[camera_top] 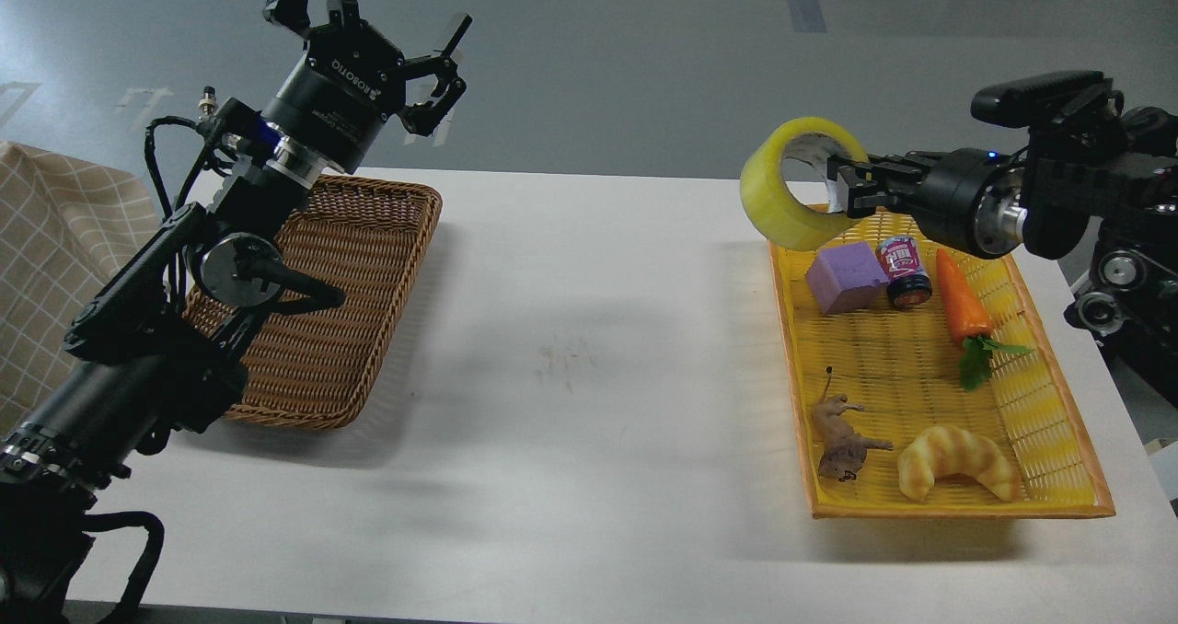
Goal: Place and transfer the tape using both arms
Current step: 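Lift the tape roll with the right gripper and carry it toward table center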
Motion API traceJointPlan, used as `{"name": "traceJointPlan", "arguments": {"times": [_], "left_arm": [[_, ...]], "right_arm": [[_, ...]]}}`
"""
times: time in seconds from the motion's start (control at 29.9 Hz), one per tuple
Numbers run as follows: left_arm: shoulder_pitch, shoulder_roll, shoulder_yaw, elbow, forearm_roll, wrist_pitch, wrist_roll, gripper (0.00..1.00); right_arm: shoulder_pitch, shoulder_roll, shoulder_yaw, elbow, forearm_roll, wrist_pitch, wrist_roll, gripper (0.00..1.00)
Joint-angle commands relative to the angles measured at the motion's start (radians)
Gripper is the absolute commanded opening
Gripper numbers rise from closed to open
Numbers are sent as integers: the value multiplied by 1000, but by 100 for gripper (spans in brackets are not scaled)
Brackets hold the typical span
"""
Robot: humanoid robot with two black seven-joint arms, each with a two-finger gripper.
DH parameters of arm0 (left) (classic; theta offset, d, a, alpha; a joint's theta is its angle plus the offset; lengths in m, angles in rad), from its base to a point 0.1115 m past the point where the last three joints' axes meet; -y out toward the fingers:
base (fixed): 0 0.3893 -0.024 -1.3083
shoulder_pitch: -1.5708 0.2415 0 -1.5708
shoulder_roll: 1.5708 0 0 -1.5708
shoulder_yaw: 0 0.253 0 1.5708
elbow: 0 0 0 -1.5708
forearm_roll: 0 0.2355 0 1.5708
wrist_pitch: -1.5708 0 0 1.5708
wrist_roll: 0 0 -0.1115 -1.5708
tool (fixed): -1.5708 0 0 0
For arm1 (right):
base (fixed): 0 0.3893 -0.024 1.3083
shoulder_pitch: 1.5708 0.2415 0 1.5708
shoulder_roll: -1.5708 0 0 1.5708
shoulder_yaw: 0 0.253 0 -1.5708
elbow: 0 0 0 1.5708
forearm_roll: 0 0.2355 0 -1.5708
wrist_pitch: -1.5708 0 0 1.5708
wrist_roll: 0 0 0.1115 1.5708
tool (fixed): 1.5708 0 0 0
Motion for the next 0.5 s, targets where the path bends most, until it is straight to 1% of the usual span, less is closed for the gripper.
{"name": "traceJointPlan", "arguments": {"times": [0.0, 0.17, 0.3, 0.47], "left_arm": [[-5, 0, 1, -1, 0, 0, 0, 98], [-5, -2, 0, -1, 0, 0, 0, 98], [-5, -2, 0, -1, 0, 0, -2, 98], [-5, -2, 0, -1, 0, 0, -3, 98]], "right_arm": [[43, 55, -58, -53, -1, 0, -1, 0], [58, 143, -83, -118, -4, 0, -2, 0], [60, 241, -107, -185, -16, 0, -5, 0], [72, 321, -147, -242, -32, 0, -5, 0]]}}
